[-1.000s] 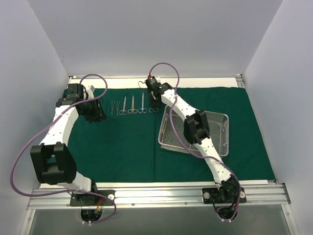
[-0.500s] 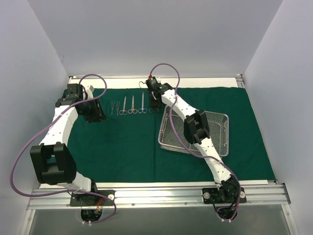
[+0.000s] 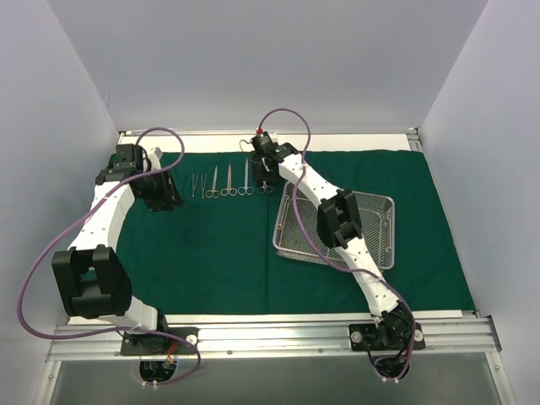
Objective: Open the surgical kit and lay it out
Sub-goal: Place the medical item in the surgical kit, then reset both arms
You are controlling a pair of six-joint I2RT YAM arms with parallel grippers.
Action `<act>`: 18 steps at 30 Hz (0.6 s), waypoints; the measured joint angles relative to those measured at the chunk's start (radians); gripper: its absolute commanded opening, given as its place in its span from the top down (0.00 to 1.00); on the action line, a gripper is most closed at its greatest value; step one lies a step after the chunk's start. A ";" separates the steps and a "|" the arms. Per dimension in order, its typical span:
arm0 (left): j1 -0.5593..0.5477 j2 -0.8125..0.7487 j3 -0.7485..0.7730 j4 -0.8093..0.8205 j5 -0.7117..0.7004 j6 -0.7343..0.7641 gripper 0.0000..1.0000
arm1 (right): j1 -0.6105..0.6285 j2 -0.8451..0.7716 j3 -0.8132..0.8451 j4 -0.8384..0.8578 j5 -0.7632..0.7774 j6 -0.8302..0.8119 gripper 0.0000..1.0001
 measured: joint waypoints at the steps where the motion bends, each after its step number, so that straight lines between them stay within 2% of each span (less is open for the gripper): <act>1: 0.000 0.000 0.000 0.000 0.000 0.000 0.52 | 0.000 0.000 0.001 0.000 0.003 -0.005 0.47; 2: 0.000 0.000 0.000 0.000 0.000 0.000 0.51 | 0.000 0.000 0.003 -0.001 0.005 -0.006 0.43; 10: 0.000 -0.002 0.000 0.000 0.000 0.000 0.51 | 0.000 -0.011 0.055 -0.004 0.027 -0.011 0.36; 13: 0.000 -0.010 0.000 0.000 0.003 0.000 0.50 | 0.000 -0.042 0.055 -0.007 0.035 -0.013 0.30; 15: 0.000 -0.016 0.000 0.000 0.006 -0.001 0.50 | 0.001 -0.080 0.054 -0.008 0.045 -0.016 0.14; 16: 0.000 -0.020 0.000 0.000 0.008 -0.001 0.50 | 0.002 -0.105 0.051 -0.006 0.049 -0.023 0.01; 18: 0.000 -0.028 0.000 0.000 0.014 -0.001 0.50 | 0.006 -0.185 0.005 0.019 0.057 -0.039 0.00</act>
